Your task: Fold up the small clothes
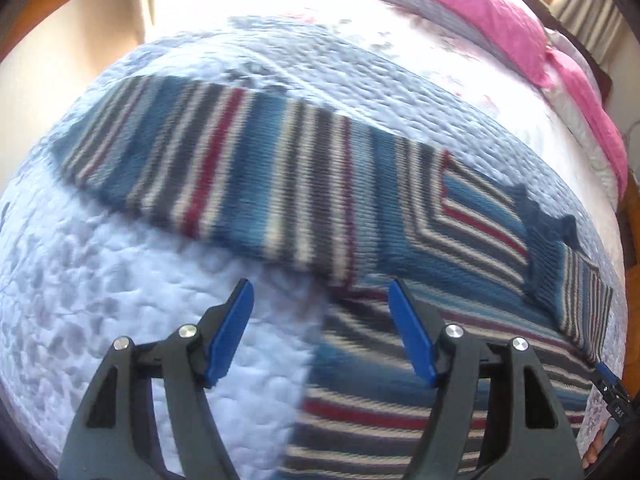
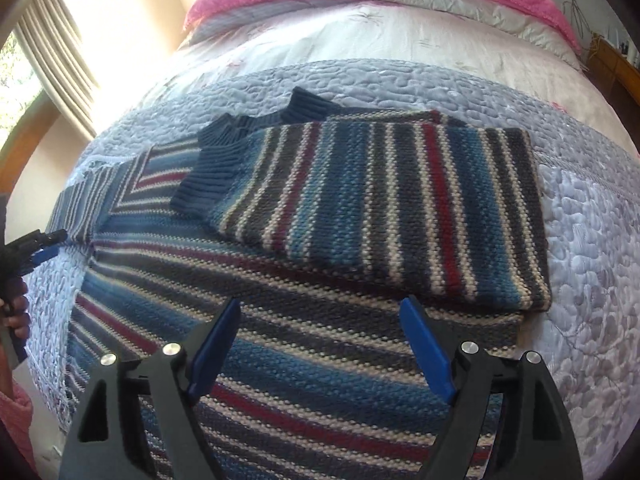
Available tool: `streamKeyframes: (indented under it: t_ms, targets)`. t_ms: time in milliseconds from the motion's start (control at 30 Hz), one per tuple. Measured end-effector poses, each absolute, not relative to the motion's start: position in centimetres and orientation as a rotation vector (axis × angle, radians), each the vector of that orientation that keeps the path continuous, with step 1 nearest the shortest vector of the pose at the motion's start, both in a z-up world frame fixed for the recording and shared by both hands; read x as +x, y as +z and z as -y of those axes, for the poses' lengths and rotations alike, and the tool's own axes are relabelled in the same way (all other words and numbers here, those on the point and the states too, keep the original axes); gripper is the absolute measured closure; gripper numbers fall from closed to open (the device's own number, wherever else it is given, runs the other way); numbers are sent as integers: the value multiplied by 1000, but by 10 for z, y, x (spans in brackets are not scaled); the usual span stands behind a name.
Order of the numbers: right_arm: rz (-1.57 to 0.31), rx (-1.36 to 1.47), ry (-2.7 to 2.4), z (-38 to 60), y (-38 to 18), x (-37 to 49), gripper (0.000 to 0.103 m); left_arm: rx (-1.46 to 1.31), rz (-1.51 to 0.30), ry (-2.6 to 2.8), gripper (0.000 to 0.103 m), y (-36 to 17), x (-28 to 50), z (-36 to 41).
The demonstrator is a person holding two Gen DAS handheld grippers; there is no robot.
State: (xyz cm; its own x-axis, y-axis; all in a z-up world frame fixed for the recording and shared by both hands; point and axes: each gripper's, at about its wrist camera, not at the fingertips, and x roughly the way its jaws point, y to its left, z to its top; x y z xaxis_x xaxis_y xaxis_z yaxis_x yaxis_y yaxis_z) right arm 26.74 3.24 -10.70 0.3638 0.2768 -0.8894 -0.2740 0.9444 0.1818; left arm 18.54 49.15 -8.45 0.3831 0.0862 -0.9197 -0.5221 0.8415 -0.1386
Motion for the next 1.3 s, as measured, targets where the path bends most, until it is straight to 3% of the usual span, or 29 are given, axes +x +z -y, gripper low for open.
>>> streamKeyframes:
  t_ms: [300, 867, 933, 1067, 1300]
  targets:
    - [-1163, -26, 359, -54, -116, 271, 21, -661, -1031, 574, 33, -82, 129, -634]
    - [-1158, -37, 322, -35, -129, 278, 21, -1021, -845, 543, 36, -123, 152, -730]
    - [-1158, -33, 328, -36, -132, 279, 21, -1047, -824, 561, 46, -125, 150, -734]
    - [-1165, -37, 335, -38, -139, 277, 21, -1001, -857, 607, 89, -124, 153, -736]
    - [-1151, -48, 345, -35, -137, 269, 21, -898, -797, 580, 93, -95, 154, -719]
